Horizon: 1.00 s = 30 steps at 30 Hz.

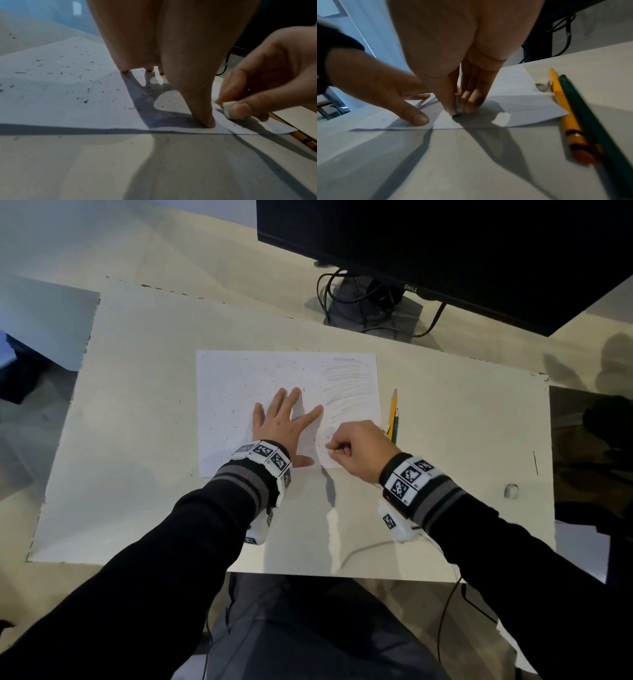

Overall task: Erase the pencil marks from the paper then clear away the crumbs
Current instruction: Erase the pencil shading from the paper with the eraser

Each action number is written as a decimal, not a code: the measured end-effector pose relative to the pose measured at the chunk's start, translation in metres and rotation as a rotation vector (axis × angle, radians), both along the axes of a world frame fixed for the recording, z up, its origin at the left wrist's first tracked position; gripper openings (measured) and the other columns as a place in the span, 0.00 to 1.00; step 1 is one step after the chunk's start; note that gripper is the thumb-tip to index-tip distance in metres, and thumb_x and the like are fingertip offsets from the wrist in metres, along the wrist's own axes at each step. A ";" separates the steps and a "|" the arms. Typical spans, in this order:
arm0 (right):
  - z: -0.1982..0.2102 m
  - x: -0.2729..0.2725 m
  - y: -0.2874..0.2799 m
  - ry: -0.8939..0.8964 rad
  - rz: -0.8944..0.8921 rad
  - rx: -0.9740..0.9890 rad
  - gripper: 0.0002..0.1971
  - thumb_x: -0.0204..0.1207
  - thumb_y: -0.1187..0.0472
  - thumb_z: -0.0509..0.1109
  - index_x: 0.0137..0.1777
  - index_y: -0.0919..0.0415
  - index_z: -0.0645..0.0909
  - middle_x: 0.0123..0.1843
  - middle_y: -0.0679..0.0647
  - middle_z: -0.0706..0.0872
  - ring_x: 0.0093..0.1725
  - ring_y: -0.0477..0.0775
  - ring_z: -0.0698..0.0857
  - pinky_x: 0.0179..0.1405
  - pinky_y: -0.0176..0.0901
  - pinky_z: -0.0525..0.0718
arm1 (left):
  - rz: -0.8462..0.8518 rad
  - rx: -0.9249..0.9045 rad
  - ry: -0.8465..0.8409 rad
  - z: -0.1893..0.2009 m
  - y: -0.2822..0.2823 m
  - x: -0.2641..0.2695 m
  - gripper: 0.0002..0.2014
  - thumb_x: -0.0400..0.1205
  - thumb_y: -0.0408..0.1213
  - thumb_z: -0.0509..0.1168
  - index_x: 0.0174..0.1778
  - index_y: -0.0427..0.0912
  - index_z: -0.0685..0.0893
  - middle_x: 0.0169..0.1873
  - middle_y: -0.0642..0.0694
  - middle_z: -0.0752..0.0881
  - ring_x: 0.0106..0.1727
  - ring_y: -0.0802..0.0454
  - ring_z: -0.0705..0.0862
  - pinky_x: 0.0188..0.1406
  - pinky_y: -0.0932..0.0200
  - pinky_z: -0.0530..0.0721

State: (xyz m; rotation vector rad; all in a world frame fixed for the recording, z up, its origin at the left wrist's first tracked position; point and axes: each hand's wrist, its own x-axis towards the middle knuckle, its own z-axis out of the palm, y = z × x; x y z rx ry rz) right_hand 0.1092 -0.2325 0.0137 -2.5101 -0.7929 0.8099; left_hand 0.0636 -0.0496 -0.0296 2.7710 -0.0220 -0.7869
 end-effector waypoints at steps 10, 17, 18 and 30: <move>-0.002 -0.012 -0.014 -0.024 -0.016 0.033 0.02 0.75 0.62 0.75 0.45 0.59 0.89 0.39 0.44 0.83 0.40 0.46 0.82 0.48 0.45 0.85 | 0.041 -0.015 -0.049 -0.001 -0.007 -0.006 0.51 0.73 0.69 0.68 0.85 0.66 0.44 0.86 0.46 0.33 0.86 0.43 0.32 0.81 0.29 0.39; -0.006 0.008 -0.004 -0.074 -0.092 0.063 0.04 0.76 0.62 0.75 0.48 0.60 0.90 0.40 0.45 0.85 0.43 0.47 0.84 0.51 0.46 0.86 | 0.041 -0.013 -0.049 0.000 -0.007 -0.006 0.51 0.73 0.69 0.68 0.85 0.65 0.44 0.86 0.46 0.33 0.86 0.43 0.32 0.82 0.28 0.41; -0.008 0.002 -0.007 -0.074 -0.107 0.084 0.03 0.76 0.62 0.75 0.46 0.60 0.89 0.40 0.45 0.85 0.42 0.47 0.85 0.51 0.46 0.86 | 0.040 -0.015 -0.048 0.001 -0.007 -0.006 0.51 0.73 0.69 0.68 0.85 0.65 0.44 0.86 0.46 0.34 0.86 0.43 0.32 0.82 0.28 0.41; -0.015 -0.035 -0.021 -0.073 -0.167 0.151 0.03 0.76 0.63 0.75 0.47 0.61 0.89 0.40 0.44 0.83 0.38 0.40 0.79 0.45 0.34 0.81 | 0.069 -0.012 -0.048 0.000 -0.009 -0.006 0.52 0.71 0.70 0.70 0.85 0.64 0.47 0.86 0.47 0.34 0.86 0.43 0.32 0.81 0.28 0.40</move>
